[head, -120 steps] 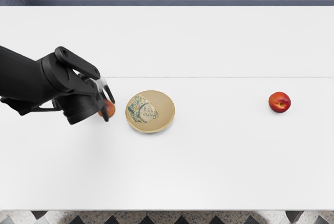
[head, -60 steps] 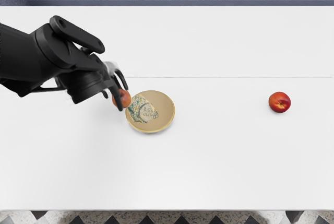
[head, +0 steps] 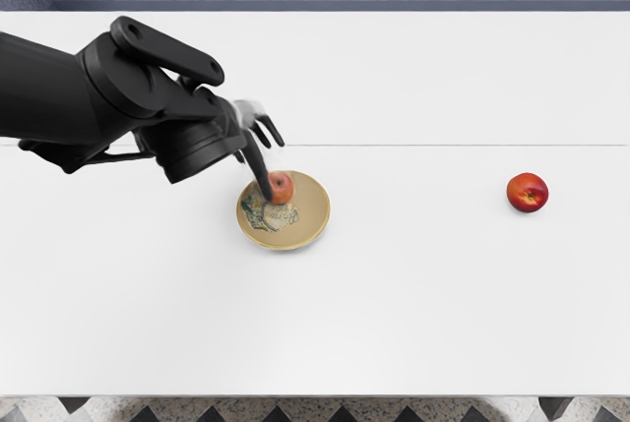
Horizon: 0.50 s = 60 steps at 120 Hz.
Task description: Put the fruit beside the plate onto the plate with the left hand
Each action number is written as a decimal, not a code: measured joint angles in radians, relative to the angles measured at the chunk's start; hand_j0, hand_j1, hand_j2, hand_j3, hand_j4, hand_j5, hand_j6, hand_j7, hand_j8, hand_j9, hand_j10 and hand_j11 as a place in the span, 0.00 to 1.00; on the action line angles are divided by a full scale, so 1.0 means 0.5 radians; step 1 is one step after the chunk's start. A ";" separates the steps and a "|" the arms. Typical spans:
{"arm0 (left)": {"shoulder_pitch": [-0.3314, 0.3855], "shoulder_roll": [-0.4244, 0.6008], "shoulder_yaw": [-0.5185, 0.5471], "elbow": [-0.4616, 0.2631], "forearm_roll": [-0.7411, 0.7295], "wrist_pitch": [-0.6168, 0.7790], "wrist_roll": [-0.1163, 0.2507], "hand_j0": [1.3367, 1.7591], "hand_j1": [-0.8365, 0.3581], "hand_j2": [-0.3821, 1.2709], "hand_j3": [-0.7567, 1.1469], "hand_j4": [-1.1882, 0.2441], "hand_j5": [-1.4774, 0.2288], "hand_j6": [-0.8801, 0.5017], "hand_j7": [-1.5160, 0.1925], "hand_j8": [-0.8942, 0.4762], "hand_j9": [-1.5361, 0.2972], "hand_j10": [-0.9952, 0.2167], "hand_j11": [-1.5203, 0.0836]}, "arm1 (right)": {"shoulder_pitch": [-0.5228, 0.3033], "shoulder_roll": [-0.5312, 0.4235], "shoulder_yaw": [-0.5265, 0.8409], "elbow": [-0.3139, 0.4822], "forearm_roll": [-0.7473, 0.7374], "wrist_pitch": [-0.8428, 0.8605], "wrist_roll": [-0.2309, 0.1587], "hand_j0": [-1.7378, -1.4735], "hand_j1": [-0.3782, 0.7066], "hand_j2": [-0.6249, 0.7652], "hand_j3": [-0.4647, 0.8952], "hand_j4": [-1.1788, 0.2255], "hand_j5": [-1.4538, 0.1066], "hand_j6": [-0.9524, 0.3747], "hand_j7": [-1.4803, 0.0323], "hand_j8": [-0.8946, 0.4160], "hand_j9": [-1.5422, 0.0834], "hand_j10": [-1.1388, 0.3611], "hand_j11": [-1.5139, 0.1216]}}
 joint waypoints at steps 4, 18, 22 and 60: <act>0.001 0.000 -0.003 0.003 0.020 -0.043 -0.001 0.76 0.70 0.46 0.40 0.60 0.59 0.49 0.62 0.49 0.59 0.54 0.67 | 0.000 0.000 0.000 0.000 0.000 0.000 0.000 0.30 0.03 0.45 0.34 0.84 0.93 0.72 0.98 0.68 0.95 0.76 0.93; -0.032 0.000 -0.006 0.013 0.170 -0.137 -0.004 0.76 0.82 0.36 0.40 0.70 0.71 0.55 0.73 0.55 0.69 0.66 0.78 | 0.000 0.000 0.000 0.000 0.000 0.000 0.000 0.30 0.03 0.45 0.34 0.84 0.93 0.72 0.98 0.68 0.95 0.76 0.93; -0.057 0.000 -0.001 0.012 0.187 -0.153 -0.005 0.76 0.84 0.34 0.40 0.71 0.73 0.56 0.75 0.57 0.71 0.68 0.81 | 0.000 0.000 0.000 0.000 0.000 0.000 0.000 0.30 0.03 0.45 0.34 0.84 0.93 0.72 0.98 0.68 0.95 0.76 0.93; -0.071 1.223 0.390 0.128 0.240 -1.600 -0.557 0.76 0.95 0.26 0.40 0.80 0.83 0.61 0.85 0.63 0.80 0.78 0.91 | 0.000 0.000 0.000 0.000 0.000 0.000 0.000 0.30 0.03 0.45 0.34 0.84 0.93 0.72 0.98 0.68 0.95 0.76 0.93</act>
